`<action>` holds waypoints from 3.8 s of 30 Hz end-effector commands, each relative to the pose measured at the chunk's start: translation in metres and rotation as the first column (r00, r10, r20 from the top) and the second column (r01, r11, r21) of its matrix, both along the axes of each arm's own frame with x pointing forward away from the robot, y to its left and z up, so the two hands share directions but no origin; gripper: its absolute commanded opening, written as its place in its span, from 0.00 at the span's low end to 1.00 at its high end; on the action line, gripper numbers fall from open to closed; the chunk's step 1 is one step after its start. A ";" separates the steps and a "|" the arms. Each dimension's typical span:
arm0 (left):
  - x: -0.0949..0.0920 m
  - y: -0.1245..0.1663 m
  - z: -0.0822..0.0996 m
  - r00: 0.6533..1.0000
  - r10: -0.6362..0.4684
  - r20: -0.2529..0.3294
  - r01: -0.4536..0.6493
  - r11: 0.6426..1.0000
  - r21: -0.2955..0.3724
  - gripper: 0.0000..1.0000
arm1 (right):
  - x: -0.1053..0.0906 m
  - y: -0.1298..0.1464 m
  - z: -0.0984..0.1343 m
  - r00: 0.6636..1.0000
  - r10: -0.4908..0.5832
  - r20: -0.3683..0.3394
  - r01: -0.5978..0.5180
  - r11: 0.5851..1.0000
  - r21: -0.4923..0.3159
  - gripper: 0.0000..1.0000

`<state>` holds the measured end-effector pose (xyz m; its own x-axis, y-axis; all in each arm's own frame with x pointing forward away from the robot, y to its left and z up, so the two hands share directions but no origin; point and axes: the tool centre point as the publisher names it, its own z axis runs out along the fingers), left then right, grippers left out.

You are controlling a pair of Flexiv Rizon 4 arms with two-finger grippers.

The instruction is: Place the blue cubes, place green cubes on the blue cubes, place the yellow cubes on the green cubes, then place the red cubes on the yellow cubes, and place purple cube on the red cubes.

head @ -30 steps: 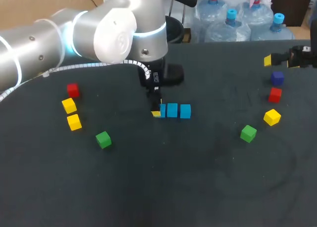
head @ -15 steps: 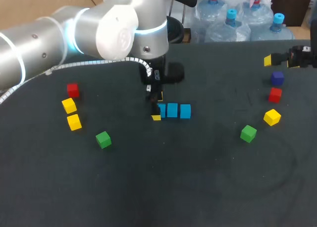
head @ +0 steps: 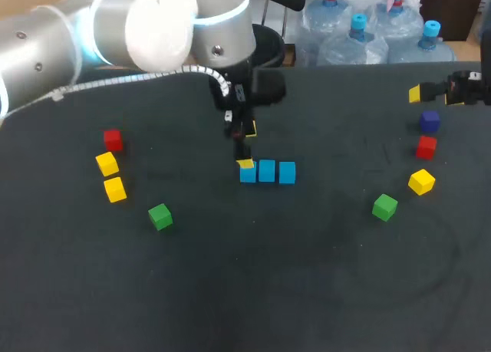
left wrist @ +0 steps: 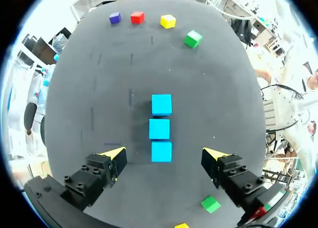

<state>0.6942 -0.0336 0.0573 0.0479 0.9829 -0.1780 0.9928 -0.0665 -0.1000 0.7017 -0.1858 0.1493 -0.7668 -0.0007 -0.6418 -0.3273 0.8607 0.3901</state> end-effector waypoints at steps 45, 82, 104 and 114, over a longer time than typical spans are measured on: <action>-0.120 0.077 0.023 0.881 0.446 0.156 -0.450 0.893 -0.013 1.00 | -0.001 0.000 0.000 1.000 -0.001 0.000 0.001 1.000 -0.002 1.00; -0.128 0.138 -0.010 0.845 0.506 0.171 -0.525 0.846 0.089 1.00 | -0.001 0.000 0.000 1.000 -0.001 0.000 0.001 1.000 -0.002 1.00; -0.116 0.149 -0.050 0.857 0.502 0.117 -0.515 0.845 0.145 1.00 | -0.001 0.000 0.000 1.000 -0.001 0.000 0.001 1.000 -0.002 1.00; -0.111 0.150 -0.055 0.855 0.506 0.114 -0.518 0.841 0.156 0.40 | -0.001 0.000 0.000 1.000 -0.001 0.000 0.001 1.000 -0.002 1.00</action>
<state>0.5808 0.1176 0.0027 -0.4672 0.8839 -0.0203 0.8840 0.4674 0.0075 0.7018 -0.1857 0.1493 -0.7669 -0.0008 -0.6418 -0.3273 0.8607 0.3900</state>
